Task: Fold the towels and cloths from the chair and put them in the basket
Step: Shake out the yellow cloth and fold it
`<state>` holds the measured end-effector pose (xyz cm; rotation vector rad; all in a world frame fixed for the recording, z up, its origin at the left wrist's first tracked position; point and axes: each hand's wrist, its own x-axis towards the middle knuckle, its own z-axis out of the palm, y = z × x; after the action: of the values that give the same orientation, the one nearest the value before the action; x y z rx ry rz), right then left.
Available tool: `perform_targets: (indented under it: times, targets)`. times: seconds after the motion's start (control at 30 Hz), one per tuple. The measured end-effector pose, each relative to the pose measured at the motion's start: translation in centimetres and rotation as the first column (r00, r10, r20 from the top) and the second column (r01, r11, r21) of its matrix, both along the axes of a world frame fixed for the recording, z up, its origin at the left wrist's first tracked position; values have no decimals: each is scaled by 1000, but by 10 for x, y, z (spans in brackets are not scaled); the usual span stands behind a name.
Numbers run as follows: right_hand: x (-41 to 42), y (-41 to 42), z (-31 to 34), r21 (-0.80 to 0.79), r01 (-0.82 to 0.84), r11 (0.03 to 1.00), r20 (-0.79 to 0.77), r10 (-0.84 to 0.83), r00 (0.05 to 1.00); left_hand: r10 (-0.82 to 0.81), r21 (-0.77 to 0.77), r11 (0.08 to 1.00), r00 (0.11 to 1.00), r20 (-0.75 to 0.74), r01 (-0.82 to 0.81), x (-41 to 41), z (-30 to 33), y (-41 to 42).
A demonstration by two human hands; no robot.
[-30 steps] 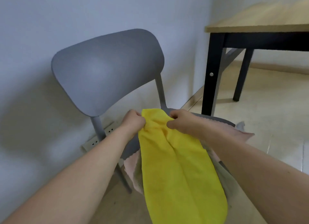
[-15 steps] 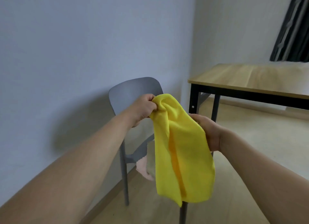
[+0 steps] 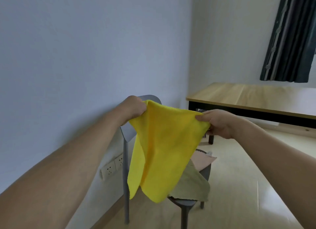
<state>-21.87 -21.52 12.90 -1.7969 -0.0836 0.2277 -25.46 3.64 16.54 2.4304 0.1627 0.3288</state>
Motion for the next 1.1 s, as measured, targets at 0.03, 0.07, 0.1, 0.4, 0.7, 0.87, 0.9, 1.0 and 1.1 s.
perform_targets:
  times: [0.03, 0.07, 0.1, 0.4, 0.7, 0.87, 0.9, 1.0, 1.1]
  targets:
    - [3, -3, 4, 33, 53, 998, 42, -55, 998, -2, 30, 1000, 1000, -24, 3, 0, 2, 4]
    - [4, -6, 7, 43, 85, 995, 79, -88, 993, -13, -12, 1000, 999, -48, 12, 0, 3, 8]
    - [4, -8, 10, 30, 100, 995, 115, -103, 988, -31, -77, 997, 996, -80, 25, -1, 4, 13]
    - [8, -12, 6, -254, 311, 916, 435, -178, 882, -399, -585, 759, 914, -70, 286, -20, 5, 8]
    - [5, 1, 3, -222, 258, 940, 363, -166, 917, -682, -659, 181, 576, 451, 730, -40, 11, -31]
    - [-6, -2, 16, -70, 172, 983, 369, -135, 920, -493, -619, 313, 681, 542, 720, -40, 26, -13]
    - [-8, -4, 20, -26, 149, 989, 367, -129, 921, -454, -581, 434, 724, 519, 689, -40, 30, -5]
    - [-11, -3, 34, 166, -28, 986, 300, -24, 954, -372, -433, 691, 799, 473, 578, -46, 39, 9]
    - [-18, 5, 45, 338, -187, 923, 251, 103, 963, -389, -307, 773, 798, 461, 555, -58, 52, 6]
